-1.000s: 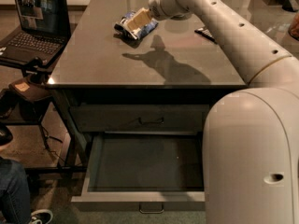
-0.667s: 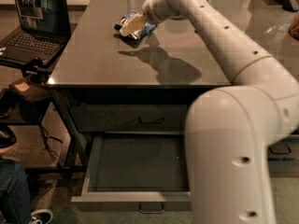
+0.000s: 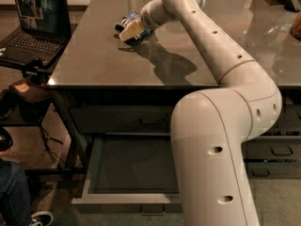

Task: Place blue chip bag into middle drawer

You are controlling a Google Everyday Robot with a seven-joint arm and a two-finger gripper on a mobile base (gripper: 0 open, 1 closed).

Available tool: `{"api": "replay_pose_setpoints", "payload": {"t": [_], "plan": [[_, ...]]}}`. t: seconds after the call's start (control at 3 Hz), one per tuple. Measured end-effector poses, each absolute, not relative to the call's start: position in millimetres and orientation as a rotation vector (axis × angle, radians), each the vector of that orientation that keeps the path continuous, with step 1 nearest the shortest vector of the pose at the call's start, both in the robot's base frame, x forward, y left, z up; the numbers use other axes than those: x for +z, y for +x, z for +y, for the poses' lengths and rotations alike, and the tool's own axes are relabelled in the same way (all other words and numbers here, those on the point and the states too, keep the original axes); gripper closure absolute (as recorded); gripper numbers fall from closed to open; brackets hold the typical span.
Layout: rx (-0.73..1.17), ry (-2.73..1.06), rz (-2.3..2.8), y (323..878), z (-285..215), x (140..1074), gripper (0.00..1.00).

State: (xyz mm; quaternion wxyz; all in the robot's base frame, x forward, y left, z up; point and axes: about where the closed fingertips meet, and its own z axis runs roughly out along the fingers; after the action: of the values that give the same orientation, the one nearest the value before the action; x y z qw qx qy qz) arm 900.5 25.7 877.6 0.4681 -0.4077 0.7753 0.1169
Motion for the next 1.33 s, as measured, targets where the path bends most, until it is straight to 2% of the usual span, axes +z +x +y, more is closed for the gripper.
{"api": "replay_pose_setpoints", "payload": {"t": [0.33,1.33], "plan": [[0.287,-1.0,1.901,900.5,25.7,877.6,0.19],[0.287,-1.0,1.902,900.5,25.8,877.5,0.89]]}}
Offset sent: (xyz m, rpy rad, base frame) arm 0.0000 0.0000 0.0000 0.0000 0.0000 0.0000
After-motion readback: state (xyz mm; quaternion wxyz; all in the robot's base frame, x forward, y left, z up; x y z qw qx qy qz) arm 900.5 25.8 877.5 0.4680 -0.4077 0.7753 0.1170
